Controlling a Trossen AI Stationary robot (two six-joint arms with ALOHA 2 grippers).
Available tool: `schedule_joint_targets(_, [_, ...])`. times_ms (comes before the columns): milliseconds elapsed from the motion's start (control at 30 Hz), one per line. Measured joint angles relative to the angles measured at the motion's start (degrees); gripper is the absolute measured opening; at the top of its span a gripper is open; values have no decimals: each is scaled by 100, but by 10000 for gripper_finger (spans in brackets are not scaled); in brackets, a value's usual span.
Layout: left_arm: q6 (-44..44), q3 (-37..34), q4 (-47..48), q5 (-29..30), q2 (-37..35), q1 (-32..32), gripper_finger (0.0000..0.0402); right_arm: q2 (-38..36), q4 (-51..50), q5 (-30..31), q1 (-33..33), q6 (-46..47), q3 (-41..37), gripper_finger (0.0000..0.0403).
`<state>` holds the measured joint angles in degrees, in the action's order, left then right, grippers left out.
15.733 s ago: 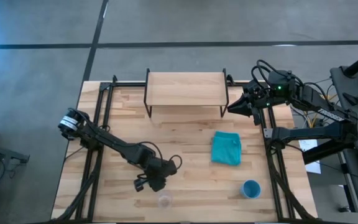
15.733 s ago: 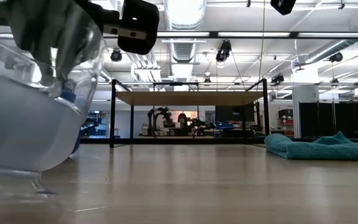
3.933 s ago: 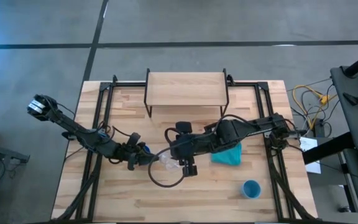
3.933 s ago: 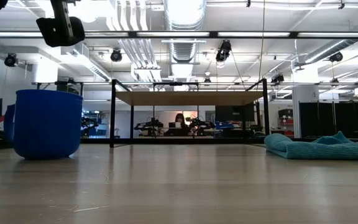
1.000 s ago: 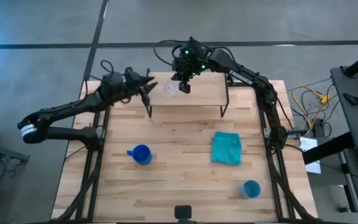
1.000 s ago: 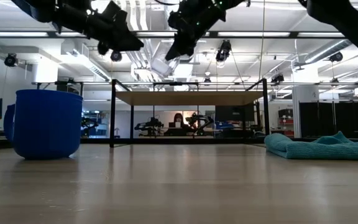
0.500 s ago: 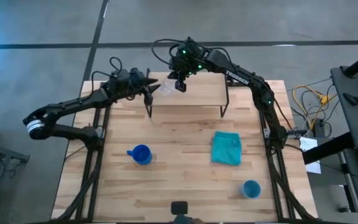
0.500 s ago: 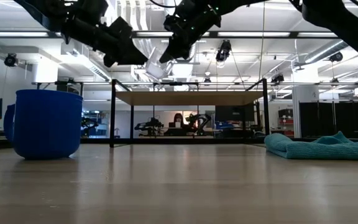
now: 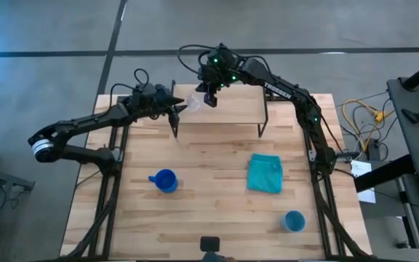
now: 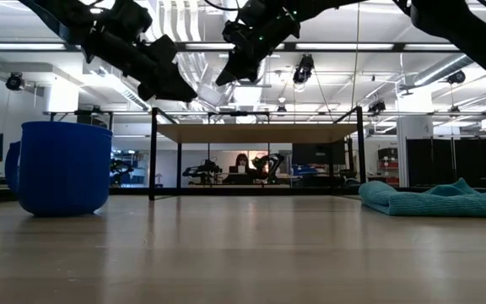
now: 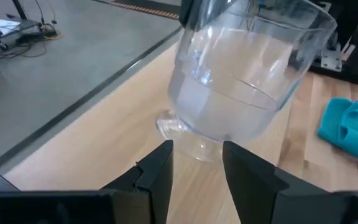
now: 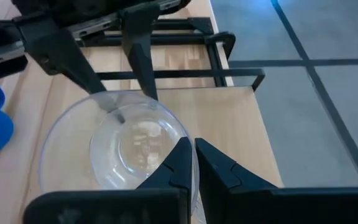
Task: Stack small to large cups/mugs on shelf
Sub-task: Put the transparent mug on the shelf
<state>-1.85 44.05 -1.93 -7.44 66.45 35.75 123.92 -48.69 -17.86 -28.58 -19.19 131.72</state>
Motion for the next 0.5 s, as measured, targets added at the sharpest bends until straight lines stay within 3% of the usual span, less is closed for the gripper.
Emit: schedule_joint_targets(500, [2,-4,-88,-4,393,-7,125,0,-32,10,15,119,-149,9])
